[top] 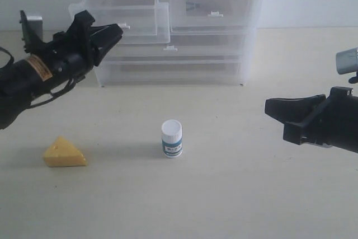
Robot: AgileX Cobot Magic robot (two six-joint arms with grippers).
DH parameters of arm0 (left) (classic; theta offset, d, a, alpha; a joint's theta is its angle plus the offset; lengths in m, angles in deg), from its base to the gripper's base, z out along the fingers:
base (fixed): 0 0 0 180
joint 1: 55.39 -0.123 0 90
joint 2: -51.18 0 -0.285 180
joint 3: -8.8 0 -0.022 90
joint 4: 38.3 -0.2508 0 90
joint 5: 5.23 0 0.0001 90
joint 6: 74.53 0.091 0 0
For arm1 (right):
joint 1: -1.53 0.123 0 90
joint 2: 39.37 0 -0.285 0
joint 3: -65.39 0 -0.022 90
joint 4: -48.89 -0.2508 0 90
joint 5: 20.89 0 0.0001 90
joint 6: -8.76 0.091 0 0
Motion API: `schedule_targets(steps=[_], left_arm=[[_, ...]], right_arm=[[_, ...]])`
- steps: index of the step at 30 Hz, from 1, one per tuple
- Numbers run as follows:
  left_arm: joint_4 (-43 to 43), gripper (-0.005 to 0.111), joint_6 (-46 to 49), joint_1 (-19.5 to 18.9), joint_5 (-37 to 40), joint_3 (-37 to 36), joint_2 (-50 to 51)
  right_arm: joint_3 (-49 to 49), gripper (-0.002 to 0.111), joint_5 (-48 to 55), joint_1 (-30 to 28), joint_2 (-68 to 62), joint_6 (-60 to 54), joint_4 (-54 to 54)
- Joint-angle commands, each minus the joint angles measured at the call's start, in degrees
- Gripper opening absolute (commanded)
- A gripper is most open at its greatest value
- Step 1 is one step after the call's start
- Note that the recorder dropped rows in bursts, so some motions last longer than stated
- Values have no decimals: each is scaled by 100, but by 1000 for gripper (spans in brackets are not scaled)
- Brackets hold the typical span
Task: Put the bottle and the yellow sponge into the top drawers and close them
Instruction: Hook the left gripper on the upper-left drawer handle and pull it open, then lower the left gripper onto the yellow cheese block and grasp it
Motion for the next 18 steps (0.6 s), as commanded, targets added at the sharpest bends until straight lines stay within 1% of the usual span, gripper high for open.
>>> schedule_targets(steps=[1, 4, 6, 9, 15, 17, 18], left_arm=[[-263, 4, 405, 69, -283, -916, -504], [-440, 4, 441, 69, -283, -1314, -663], [-709, 4, 441, 69, -283, -1556, -755], [-964, 4, 441, 69, -283, -1581, -778], [-897, 4, 507, 69, -283, -1581, -778], [-935, 9, 507, 57, -283, -1581, -778], [-960, 14, 529, 57, -283, -1592, -778]], right_arm=[[47, 0, -62, -18, 2, -101, -56], [47, 0, -62, -18, 2, -101, -56], [47, 0, -62, -18, 2, -101, -56], [47, 0, -62, -18, 2, -90, -56], [47, 0, -51, -18, 2, -100, -56], [47, 0, -39, -18, 2, -98, -56], [47, 0, -39, -18, 2, -98, -56]])
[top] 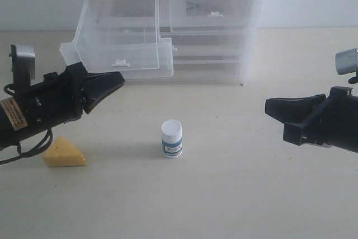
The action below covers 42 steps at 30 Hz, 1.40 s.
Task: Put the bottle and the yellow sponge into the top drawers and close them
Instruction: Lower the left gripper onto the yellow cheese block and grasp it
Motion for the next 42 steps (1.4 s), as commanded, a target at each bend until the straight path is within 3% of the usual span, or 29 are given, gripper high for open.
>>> schedule_targets(steps=[1, 2, 3, 6, 9, 13, 19, 21, 25, 26, 27, 29, 33, 38, 42], left_arm=[[-82, 21, 73, 17, -59, -48, -40], [-96, 26, 87, 17, -59, -61, -40], [-209, 41, 116, 17, -59, -101, -40], [-815, 58, 116, 17, -59, -127, -40], [-1885, 60, 26, 17, -59, -161, -40], [-2438, 58, 277, 17, -59, -501, -236], [-3673, 58, 772, 17, 32, -830, -2135], [-3673, 56, 724, 17, 1059, -830, -2558], [-3673, 56, 682, 17, 3961, -830, -3238], [-3612, 58, 614, 17, 4836, -830, -3362], [-3339, 63, 598, 17, 5229, -830, -3392], [-3079, 76, 625, 17, 5386, -830, -3278], [-3055, 87, 727, 17, 5409, -762, -2931], [-2873, 97, 766, 17, 6041, -446, -2307], [-2943, 98, 977, 17, 5851, -254, -2029]], right_arm=[[47, 0, -42, -18, 2, -31, -44], [47, 0, -42, -18, 2, -31, -44], [47, 0, -42, -18, 2, -31, -44], [47, 0, -42, -18, 2, -31, -44], [47, 0, -42, -18, 2, -31, -19], [47, 0, -42, -18, 2, -31, -19], [47, 0, -42, -18, 2, -31, -19], [47, 0, -42, -18, 2, -31, -19], [47, 0, -31, -18, 2, -31, -8], [47, 0, -31, -18, 2, -31, -8], [47, 0, -31, -18, 2, -31, -8], [47, 0, -36, -18, 2, -19, -8], [47, 0, -47, -18, 2, -19, -8], [47, 0, -58, -18, 2, 2, -8], [47, 0, -58, -18, 2, 27, -8]])
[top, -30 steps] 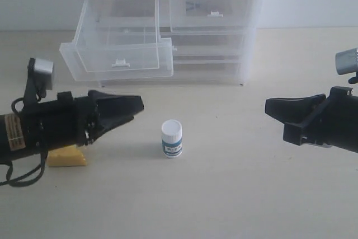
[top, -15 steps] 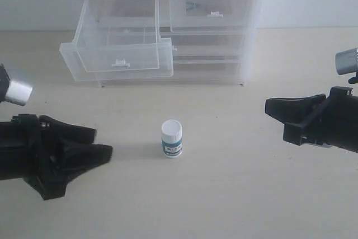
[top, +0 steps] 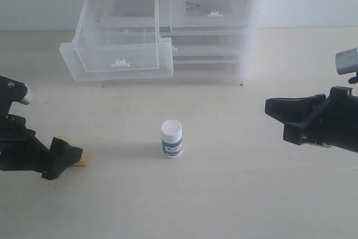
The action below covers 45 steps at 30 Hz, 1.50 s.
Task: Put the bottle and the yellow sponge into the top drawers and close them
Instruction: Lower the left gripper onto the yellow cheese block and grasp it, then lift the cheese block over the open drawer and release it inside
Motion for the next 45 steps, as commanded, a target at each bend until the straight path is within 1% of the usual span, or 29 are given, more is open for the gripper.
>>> schedule_targets(steps=[1, 2, 4, 7, 9, 13, 15, 18, 20, 21, 24, 27, 31, 34, 36, 38, 40, 41, 43, 44, 45], left_arm=[[-46, 98, 215, 17, -219, 182, 265], [-199, 98, 217, 17, -375, 207, 293], [-307, 98, 217, 17, -437, 230, 316], [-346, 98, 217, 17, -206, 230, 348], [-346, 98, 217, 17, -130, 281, 524], [-346, 98, 288, 17, -87, 622, 1216], [-359, 98, 348, 17, -87, 681, 1470], [-359, 96, 348, 17, -15, 729, 1641], [-359, 83, 458, 17, -15, 748, 1641], [-359, 72, 458, 17, -25, 762, 1641], [-359, 55, 458, 17, -25, 787, 1641], [-359, 39, 448, 17, -40, 787, 1641], [-384, 22, 182, 17, -130, 732, 1520], [-414, 14, -4, 17, -520, 563, 1106], [-630, 10, -375, 17, -937, 363, 653], [-1431, 8, -1181, 17, -1585, 180, 126], [-2451, 8, -2192, 17, -2605, 127, -417], [-2718, 8, -2446, 17, -3084, 146, -629], [-2787, 8, -2457, 17, -4001, 215, -1150], [-2726, 8, -2432, 17, -4213, 270, -1352], [-2635, 8, -2432, 33, -4242, 367, -1589]], right_arm=[[47, 0, -58, -18, 2, 11, -8], [47, 0, -58, -18, 2, 11, -8], [47, 0, -58, -18, 2, 11, 3], [47, 0, -58, -18, 2, 40, 2], [47, 0, -58, -18, 2, 51, 2], [47, 0, -58, -18, 2, 51, 2], [47, 0, -58, -18, 2, 51, 2], [47, 0, -58, -18, 2, 51, 2], [47, 0, -58, -18, 2, 51, 2], [47, 0, -58, -18, 2, 69, 2], [47, 0, -58, -18, 2, 69, 2], [47, 0, -58, -18, 2, 69, 2], [47, 0, -58, -18, 2, 69, 2], [47, 0, -58, -18, 2, 69, 2], [47, 0, -58, -18, 2, 69, 2], [47, 0, -58, -18, 2, 69, 2], [47, 0, -58, -18, 2, 69, 2], [47, 0, -71, -18, 2, 69, 2], [47, 0, -71, -18, 2, 69, -12], [47, 0, -71, -18, 2, 69, -24], [47, 0, -71, -18, 2, 69, -24]])
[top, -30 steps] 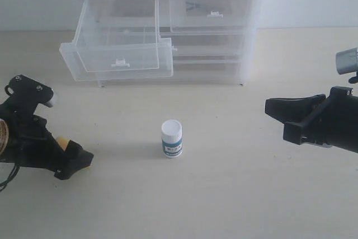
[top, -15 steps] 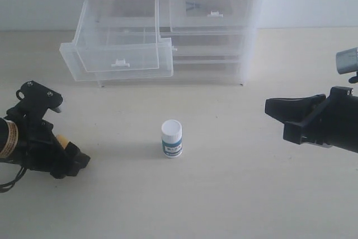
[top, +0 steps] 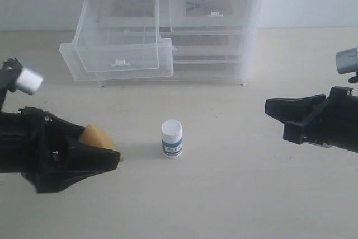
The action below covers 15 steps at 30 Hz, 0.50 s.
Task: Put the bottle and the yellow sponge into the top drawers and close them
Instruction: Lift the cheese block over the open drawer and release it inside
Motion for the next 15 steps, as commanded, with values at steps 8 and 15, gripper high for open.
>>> schedule_targets(steps=[8, 15], left_arm=[[683, 8, 413, 226, -82, 1494, -1143], [2921, 8, 1988, 226, 1397, 2359, 324]], right_arm=[[47, 0, -71, -18, 2, -4, -36], [47, 0, -71, -18, 2, -4, -36]])
